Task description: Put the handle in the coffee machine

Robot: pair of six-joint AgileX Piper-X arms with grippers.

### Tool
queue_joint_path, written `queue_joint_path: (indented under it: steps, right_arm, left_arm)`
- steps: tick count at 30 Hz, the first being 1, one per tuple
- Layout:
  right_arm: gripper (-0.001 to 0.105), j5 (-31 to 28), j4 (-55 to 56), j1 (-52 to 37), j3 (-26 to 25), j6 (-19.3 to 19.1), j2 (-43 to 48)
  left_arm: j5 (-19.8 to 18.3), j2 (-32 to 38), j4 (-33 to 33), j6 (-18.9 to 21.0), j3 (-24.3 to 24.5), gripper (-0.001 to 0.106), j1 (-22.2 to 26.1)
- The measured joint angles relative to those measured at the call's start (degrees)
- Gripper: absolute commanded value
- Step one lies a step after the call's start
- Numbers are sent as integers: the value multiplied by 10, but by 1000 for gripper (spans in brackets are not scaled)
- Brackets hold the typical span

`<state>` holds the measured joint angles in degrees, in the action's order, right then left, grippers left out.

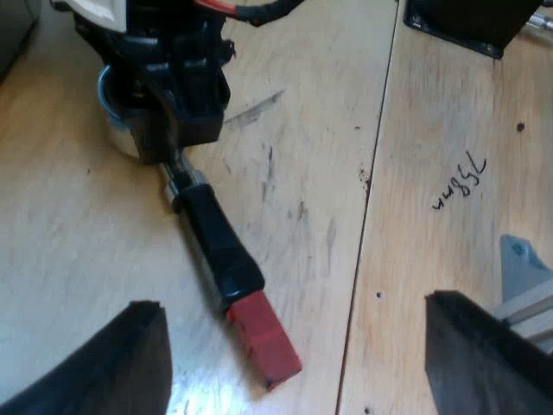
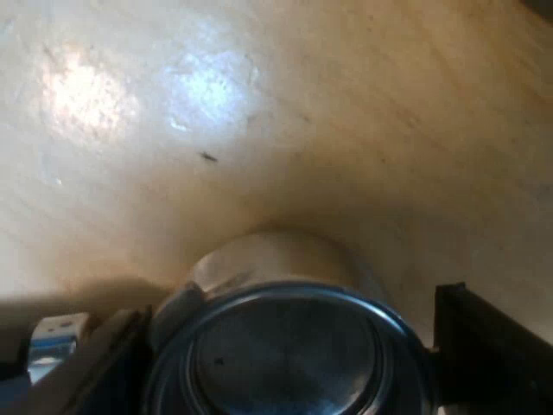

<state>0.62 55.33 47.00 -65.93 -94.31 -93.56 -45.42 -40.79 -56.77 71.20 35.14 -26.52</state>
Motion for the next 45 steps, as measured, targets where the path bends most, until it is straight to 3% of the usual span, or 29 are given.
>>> queue_joint_path:
  steps: [5,15,19,27,35,41,45]
  right_arm:
    - [0,0,6,0,0,33,13]
    - [0,2,9,0,0,98,45]
    - [0,14,11,0,0,116,51]
    - [0,72,24,0,1,162,51]
    - [0,75,24,0,1,193,51]
    - [0,75,27,0,-23,200,51]
    - [0,75,22,0,-29,210,52]
  left_arm:
    - [1,0,0,-17,0,64,0]
    - [1,0,0,-99,0,64,0]
    - [9,-5,1,-115,0,64,0]
    - [31,-41,27,-118,0,64,0]
    - [31,-70,32,-118,0,64,0]
    - [44,-87,47,-120,-47,64,0]
    - [87,-88,88,-120,-78,64,0]
